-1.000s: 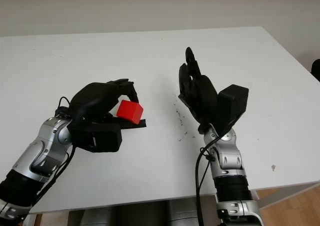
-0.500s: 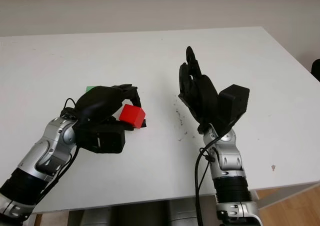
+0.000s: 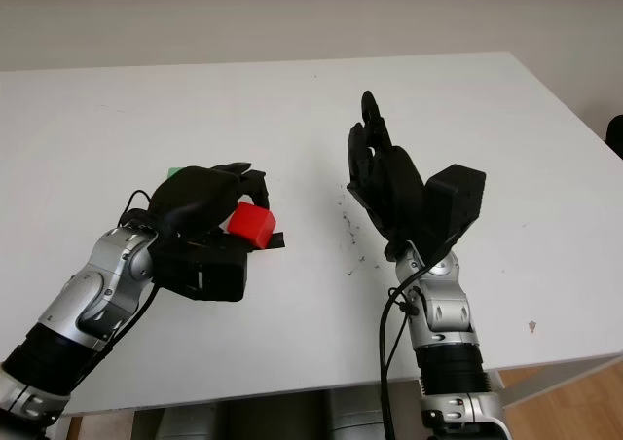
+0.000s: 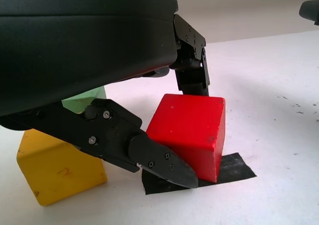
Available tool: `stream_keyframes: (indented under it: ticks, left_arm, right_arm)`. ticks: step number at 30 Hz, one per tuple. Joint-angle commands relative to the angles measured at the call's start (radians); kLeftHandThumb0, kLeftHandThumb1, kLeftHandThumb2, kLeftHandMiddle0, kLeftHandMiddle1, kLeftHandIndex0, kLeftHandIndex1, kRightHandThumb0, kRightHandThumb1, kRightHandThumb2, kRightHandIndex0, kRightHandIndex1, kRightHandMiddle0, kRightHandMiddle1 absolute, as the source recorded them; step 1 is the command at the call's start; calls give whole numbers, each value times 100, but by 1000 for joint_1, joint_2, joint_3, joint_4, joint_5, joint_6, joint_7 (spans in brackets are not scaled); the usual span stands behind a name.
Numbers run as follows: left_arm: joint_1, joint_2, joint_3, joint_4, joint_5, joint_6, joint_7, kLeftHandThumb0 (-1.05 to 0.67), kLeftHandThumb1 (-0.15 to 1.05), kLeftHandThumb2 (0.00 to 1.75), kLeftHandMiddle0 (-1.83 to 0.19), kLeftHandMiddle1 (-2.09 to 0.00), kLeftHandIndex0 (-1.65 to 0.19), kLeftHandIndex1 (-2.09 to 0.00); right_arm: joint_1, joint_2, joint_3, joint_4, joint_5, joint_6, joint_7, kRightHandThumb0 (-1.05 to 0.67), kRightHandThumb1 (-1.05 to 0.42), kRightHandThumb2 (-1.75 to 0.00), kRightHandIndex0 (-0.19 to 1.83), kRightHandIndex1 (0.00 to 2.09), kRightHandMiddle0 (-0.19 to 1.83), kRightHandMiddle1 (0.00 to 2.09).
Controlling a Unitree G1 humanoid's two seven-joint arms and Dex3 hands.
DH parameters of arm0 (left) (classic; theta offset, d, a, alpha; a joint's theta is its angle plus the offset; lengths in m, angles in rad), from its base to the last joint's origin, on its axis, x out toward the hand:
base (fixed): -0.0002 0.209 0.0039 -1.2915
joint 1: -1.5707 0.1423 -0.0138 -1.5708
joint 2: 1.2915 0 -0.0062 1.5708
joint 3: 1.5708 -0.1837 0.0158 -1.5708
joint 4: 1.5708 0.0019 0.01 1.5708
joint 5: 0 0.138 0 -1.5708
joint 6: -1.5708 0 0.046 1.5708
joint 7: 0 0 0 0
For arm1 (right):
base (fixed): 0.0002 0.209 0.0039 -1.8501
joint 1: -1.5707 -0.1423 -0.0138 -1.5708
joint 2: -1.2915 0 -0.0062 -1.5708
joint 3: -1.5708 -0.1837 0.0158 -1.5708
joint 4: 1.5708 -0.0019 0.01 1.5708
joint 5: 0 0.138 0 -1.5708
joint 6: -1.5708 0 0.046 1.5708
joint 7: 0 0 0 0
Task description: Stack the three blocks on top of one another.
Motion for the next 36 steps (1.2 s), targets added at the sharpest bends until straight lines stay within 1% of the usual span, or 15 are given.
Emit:
stream_keyframes:
  ticks: [1, 3, 4, 5, 7, 8, 9, 12, 19, 23, 27, 29, 32, 34, 36]
  left_arm:
    - [-23, 6, -9, 2, 3, -1, -5, -41, 101, 6, -21, -4, -37, -135]
    - [-23, 5, -9, 5, 4, -4, 1, -50, 101, 6, -18, -4, -34, -123]
    - [-23, 4, -9, 7, 5, -6, 4, -54, 102, 5, -15, -4, -34, -106]
    - [-22, 4, -9, 7, 5, -7, 5, -58, 102, 5, -10, -5, -35, -78]
    - [-22, 2, -9, 10, 3, -10, 9, -62, 102, 5, -6, -5, -40, -41]
    - [-23, 1, -9, 11, 1, -11, 9, -63, 103, 5, -4, -5, -42, -28]
    - [-23, -2, -7, 12, -6, -13, 7, -64, 103, 6, -3, -5, -42, -22]
    - [-24, -4, -3, 15, -19, -17, 1, -64, 104, 6, 0, -4, -40, -15]
    - [-24, -1, 3, 10, -60, -21, -26, -64, 105, 7, 1, -5, -41, -10]
    - [-19, 3, 10, -13, -89, -21, -49, -67, 105, 13, 2, -5, -39, -7]
    - [-9, 3, 28, -64, -111, -20, -45, -76, 105, 22, 7, -4, -22, -1]
    - [-5, -2, 39, -98, -113, 4, -49, -78, 105, 25, 9, -4, -15, -1]
    - [13, -22, 86, -164, -120, 19, 36, -79, 105, 25, 3, -7, -9, -2]
    - [26, -31, 122, -213, -93, 37, 119, -79, 105, 24, -2, -8, -12, -4]
    - [41, -33, 155, -276, -56, 76, 164, -79, 105, 22, -1, -7, -16, -7]
  right_arm:
    - [-4, -4, -1, -15, -1, -5, 3, -76, -105, -69, -19, 0, -19, 0]
    - [-5, -4, -1, -14, 0, -5, 4, -76, -105, -69, -19, 0, -19, 0]
    - [-5, -3, -1, -15, 1, -4, 5, -76, -105, -69, -19, 0, -19, 0]
    - [-5, -3, -2, -15, 1, -3, 4, -76, -105, -69, -19, 0, -19, 0]
    - [-5, -1, -4, -11, 3, -8, 4, -76, -105, -69, -19, 0, -19, 0]
    - [-5, 0, -4, -10, 3, -9, 4, -76, -105, -69, -19, 0, -19, 0]
    - [-5, -1, -4, -11, 1, -9, 3, -76, -105, -69, -19, 0, -19, 0]
    - [-5, -2, -3, -12, -1, -6, 0, -76, -105, -70, -19, 0, -19, 0]
    - [-7, 0, -4, -10, 2, -4, -1, -76, -105, -69, -19, 0, -19, 0]
    - [-6, 1, -3, -10, 2, -2, 0, -76, -105, -69, -19, 0, -19, 0]
    - [-5, 2, -3, -12, 3, -1, 0, -76, -105, -69, -19, 0, -19, 0]
    - [-3, 2, -3, -12, 3, -3, 0, -76, -105, -70, -19, 0, -19, 0]
    - [2, 1, -3, -15, 2, -6, 1, -75, -105, -70, -19, 0, -19, 0]
    - [3, 2, -3, -20, 1, -1, -3, -75, -105, -70, -19, 0, -19, 0]
    - [3, 1, -1, -23, 0, 4, -6, -75, -105, -70, -19, 0, -19, 0]
